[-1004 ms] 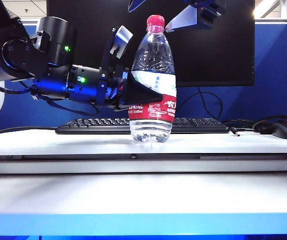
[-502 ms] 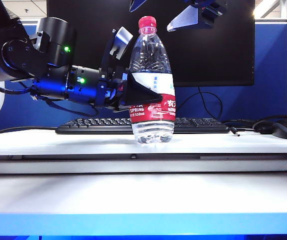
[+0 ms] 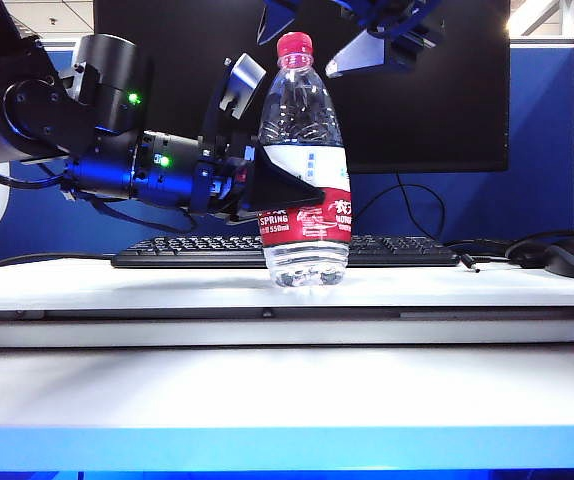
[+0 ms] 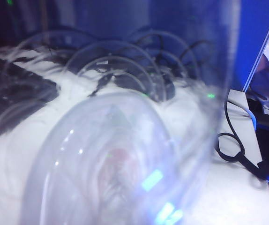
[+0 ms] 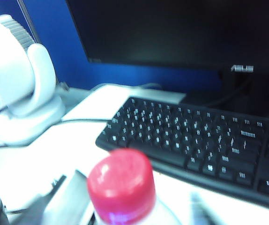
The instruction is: Unscrew the cap from the plastic bottle on the table.
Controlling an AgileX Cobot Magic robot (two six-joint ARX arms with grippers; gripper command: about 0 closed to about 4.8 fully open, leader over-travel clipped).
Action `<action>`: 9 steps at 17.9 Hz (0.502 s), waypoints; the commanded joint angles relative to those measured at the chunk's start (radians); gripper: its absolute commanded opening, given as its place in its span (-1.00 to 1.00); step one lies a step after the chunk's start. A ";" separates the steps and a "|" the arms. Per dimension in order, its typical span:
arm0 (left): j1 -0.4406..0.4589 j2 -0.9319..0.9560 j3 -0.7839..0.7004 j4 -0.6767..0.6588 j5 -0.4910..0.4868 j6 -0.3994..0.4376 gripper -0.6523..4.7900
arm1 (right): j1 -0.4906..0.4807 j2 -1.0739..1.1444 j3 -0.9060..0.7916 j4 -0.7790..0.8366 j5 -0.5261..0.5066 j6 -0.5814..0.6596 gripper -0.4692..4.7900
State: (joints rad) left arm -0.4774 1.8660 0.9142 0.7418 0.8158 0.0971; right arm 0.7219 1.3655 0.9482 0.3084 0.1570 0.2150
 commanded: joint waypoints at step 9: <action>0.000 0.006 -0.005 -0.028 0.000 0.000 -0.43 | -0.001 0.031 0.003 0.095 0.002 -0.002 -0.08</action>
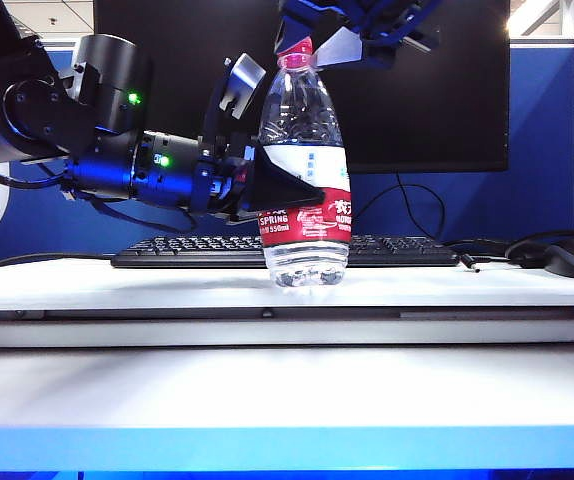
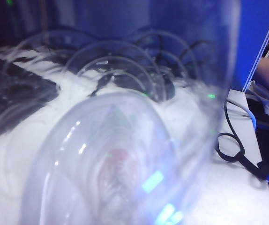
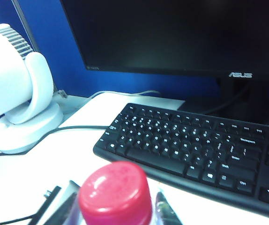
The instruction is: Unscrew the cap from the plastic bottle on the table.
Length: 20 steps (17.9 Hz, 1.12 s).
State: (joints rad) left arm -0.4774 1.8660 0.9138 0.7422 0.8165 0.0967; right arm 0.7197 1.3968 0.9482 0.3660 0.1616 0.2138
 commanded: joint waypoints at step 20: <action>0.000 0.006 -0.005 -0.026 -0.002 0.001 -0.44 | -0.052 -0.049 0.003 -0.002 -0.107 -0.098 0.22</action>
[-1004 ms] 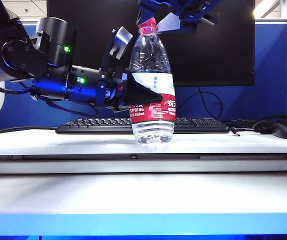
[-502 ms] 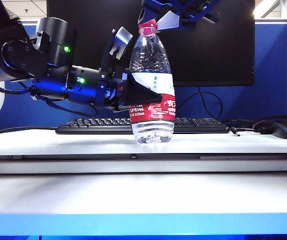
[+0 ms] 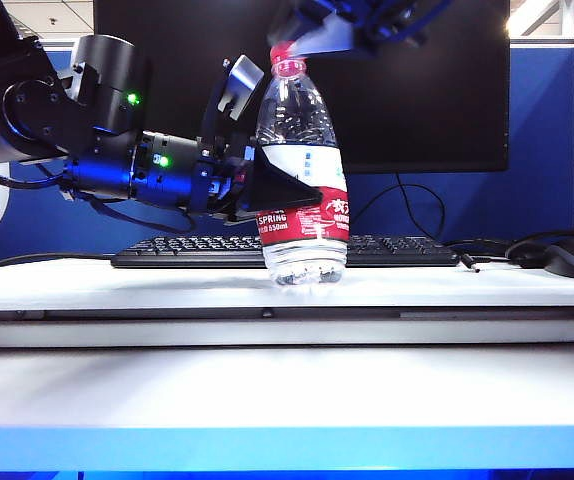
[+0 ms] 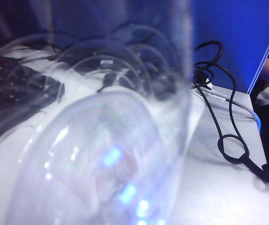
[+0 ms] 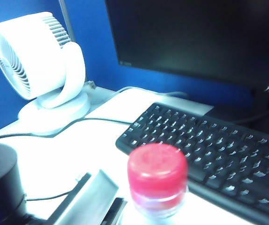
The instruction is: Unscrew the cap from the plastic bottle on the table.
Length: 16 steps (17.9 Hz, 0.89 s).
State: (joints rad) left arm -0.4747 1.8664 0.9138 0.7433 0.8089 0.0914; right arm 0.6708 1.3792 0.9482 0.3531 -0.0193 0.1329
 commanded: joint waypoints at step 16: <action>-0.003 0.005 -0.005 -0.001 0.052 0.005 -0.77 | 0.000 -0.025 0.003 -0.005 0.039 0.016 0.43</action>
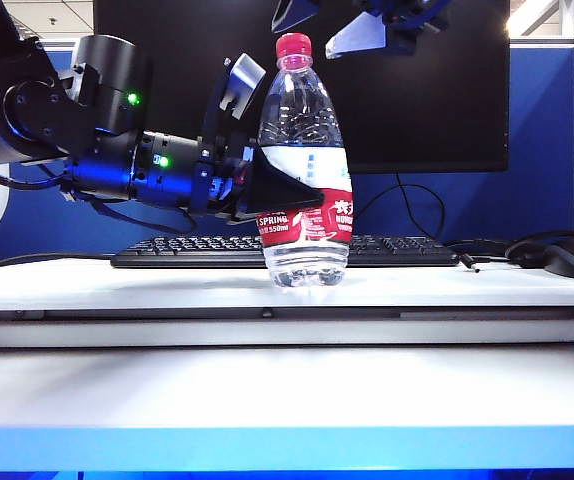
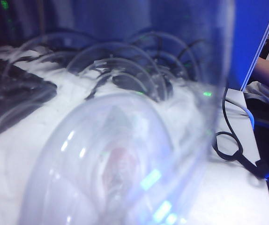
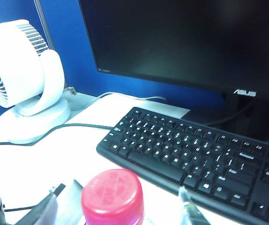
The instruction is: Unscrew the cap from the plastic bottle on the table.
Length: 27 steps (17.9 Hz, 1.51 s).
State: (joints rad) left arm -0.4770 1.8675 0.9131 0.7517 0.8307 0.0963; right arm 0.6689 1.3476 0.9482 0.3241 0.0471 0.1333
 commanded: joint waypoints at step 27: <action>0.000 0.004 -0.004 -0.010 0.071 -0.003 -0.77 | -0.199 0.018 0.003 -0.006 -0.460 -0.080 -0.78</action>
State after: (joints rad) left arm -0.4797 1.8698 0.9123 0.7486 0.8871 0.0944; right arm 0.4911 1.3685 0.9504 0.3237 -0.3908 0.0772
